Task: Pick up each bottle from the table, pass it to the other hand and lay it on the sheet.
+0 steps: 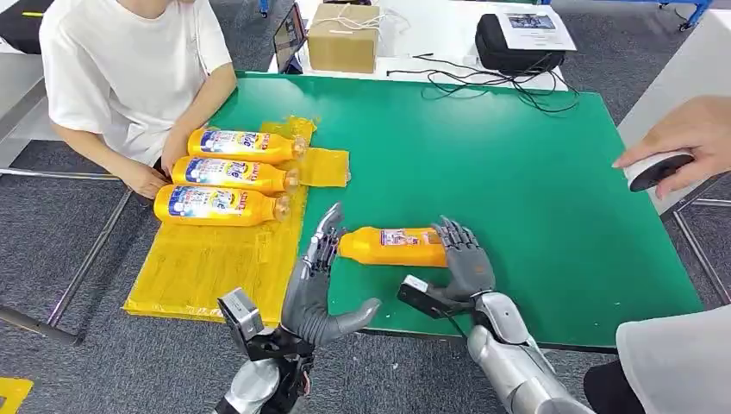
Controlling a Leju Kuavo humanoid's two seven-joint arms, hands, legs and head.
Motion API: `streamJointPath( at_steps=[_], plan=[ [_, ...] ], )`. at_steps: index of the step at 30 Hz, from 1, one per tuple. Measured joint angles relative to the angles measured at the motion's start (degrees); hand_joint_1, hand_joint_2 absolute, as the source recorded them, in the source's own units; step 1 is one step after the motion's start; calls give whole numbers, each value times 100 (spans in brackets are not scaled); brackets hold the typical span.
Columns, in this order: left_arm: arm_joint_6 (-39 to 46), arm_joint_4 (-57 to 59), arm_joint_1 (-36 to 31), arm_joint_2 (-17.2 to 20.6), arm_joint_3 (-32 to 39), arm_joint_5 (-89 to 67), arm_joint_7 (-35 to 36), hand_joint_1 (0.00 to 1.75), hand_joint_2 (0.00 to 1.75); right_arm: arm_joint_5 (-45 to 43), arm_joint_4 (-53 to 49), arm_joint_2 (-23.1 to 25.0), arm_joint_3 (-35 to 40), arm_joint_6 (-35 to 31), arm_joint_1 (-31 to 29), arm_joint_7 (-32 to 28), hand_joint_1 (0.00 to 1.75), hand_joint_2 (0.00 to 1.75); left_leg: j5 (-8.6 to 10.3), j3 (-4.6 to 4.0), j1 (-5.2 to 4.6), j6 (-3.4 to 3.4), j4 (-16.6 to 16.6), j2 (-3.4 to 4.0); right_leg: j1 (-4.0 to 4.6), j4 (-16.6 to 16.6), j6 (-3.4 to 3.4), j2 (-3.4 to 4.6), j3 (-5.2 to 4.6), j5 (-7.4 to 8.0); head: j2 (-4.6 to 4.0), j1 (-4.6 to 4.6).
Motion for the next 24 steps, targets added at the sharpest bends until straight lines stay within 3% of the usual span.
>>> streamJointPath(
  at_steps=[5,14,24],
  plan=[
    [0,-2,-28,0,-35,-9,13,0,175,327,163,4,279,8,-173,327,0,175,0,3,0,0,0,1,0,0,0,1,2,0,0,0],
    [39,-26,-87,2,-37,-94,87,0,175,675,396,48,597,662,-532,1165,0,175,1,19,0,0,0,2,0,0,0,2,16,1,0,0],
    [-103,-31,-92,2,-24,149,265,0,175,776,527,90,728,855,-707,1565,0,175,3,21,-1,3,0,1,-1,0,0,0,22,1,0,2]
  ],
)
